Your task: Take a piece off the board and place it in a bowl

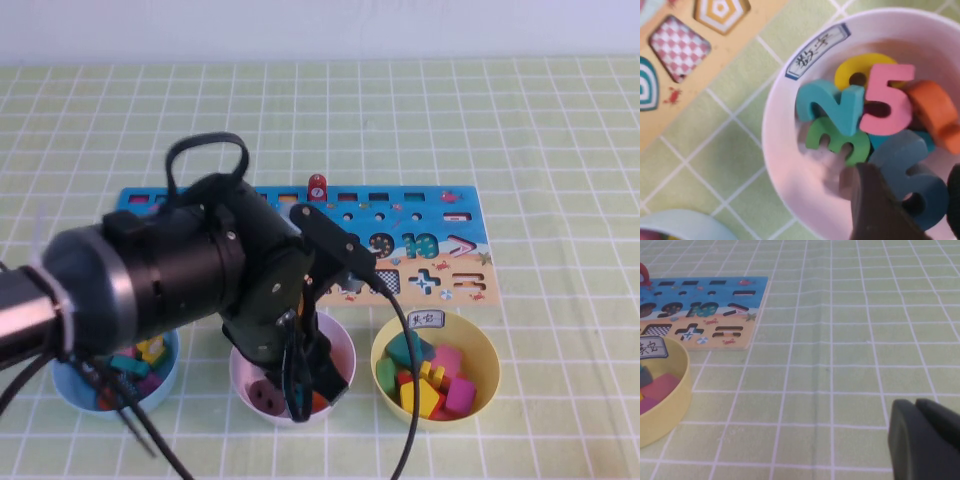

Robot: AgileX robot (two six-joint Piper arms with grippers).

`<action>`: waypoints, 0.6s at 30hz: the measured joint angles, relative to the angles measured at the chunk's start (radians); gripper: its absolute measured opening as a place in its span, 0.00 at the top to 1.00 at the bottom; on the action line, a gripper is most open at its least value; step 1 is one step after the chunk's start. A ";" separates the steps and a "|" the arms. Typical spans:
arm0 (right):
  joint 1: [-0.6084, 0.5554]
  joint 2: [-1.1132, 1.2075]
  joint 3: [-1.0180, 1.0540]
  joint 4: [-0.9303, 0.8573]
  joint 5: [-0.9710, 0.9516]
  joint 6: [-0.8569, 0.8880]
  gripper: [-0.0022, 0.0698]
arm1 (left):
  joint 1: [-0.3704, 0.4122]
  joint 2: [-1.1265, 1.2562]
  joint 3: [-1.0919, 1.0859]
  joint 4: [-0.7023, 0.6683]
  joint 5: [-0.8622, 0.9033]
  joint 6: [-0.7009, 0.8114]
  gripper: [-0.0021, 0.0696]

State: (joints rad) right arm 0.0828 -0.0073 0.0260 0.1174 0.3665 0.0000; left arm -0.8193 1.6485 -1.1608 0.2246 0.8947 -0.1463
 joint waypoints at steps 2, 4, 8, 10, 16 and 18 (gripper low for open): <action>0.000 0.000 0.000 0.000 0.000 0.000 0.99 | 0.002 0.031 0.000 0.000 -0.008 -0.004 0.62; 0.000 0.000 0.000 0.000 0.000 0.000 0.99 | 0.002 0.055 -0.010 -0.002 -0.010 -0.012 0.62; 0.000 0.000 0.000 0.000 0.000 0.000 0.99 | 0.002 0.091 -0.053 -0.004 -0.010 -0.024 0.61; 0.000 0.000 0.000 0.000 0.000 0.000 0.99 | 0.002 0.095 -0.078 -0.004 -0.010 -0.026 0.55; 0.000 0.000 0.000 0.000 0.000 0.000 0.99 | 0.002 0.095 -0.122 0.003 0.028 -0.009 0.26; 0.000 0.000 0.000 0.000 0.000 0.000 0.99 | 0.002 0.095 -0.126 0.003 0.057 0.000 0.24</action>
State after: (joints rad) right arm 0.0828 -0.0073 0.0260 0.1174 0.3665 0.0000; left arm -0.8177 1.7434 -1.2867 0.2276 0.9519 -0.1462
